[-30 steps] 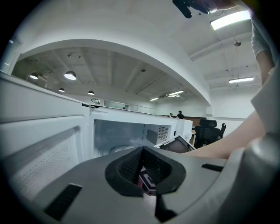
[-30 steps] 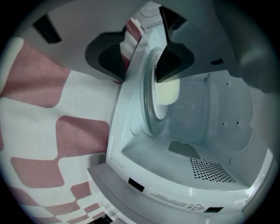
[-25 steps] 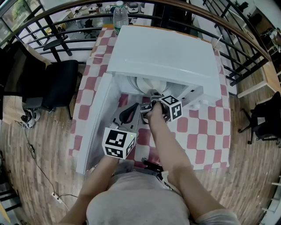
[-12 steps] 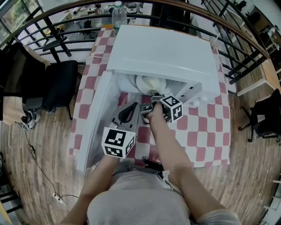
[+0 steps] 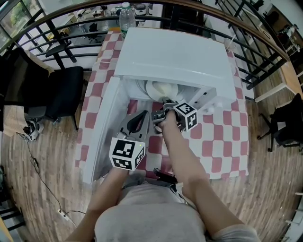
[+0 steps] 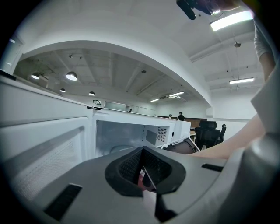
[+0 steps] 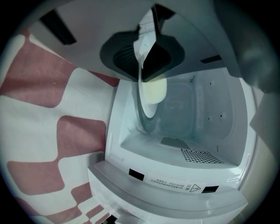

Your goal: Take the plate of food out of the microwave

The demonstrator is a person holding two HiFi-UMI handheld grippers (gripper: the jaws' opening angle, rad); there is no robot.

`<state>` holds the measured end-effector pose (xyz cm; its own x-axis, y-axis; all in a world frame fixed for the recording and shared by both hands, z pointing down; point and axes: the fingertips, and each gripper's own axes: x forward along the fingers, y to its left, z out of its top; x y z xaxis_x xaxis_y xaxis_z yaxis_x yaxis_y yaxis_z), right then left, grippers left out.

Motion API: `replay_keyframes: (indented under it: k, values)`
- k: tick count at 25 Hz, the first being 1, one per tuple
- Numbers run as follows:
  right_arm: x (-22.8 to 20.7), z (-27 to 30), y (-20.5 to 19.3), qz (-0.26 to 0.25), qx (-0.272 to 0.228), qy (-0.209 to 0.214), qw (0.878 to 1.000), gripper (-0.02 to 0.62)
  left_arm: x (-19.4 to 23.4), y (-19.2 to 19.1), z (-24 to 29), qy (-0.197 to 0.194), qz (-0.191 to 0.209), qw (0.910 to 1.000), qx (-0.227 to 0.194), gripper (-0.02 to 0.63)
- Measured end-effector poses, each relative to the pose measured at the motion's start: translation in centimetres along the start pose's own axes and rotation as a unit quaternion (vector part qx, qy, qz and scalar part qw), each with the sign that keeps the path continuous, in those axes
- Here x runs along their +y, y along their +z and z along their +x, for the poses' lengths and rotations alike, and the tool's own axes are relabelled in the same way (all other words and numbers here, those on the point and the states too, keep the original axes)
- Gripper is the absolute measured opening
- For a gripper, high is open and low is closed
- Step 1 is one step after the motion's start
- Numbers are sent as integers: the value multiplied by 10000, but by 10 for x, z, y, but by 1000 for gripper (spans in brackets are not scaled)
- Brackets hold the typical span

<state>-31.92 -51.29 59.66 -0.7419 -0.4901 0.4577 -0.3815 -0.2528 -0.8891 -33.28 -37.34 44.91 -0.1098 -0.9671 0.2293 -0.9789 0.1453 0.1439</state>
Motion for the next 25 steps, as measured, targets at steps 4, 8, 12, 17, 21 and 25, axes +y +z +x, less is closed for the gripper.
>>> replay_keyframes:
  k: [4, 8, 12, 17, 21, 25]
  values:
    - [0, -1, -1, 136, 24, 325, 9994, 43, 1, -1, -1, 13, -17, 10000, -3, 3]
    - [7, -3, 0, 76, 3, 719, 9974, 35, 0, -3, -2, -12, -21, 10000, 9, 3]
    - [13, -6, 1, -30, 58, 881, 9961, 34, -3, -4, -3, -31, -13, 10000, 16, 3]
    - [6, -15, -1, 68, 78, 1045, 9945, 34, -5, -3, -5, -45, -19, 10000, -2, 3]
    - [1, -22, -2, 113, 81, 1226, 9924, 34, -6, -5, -9, -41, -26, 10000, -1, 3]
    - [1, -31, -1, 121, 52, 1431, 9896, 34, -10, -7, -13, -74, -5, 10000, -11, 3]
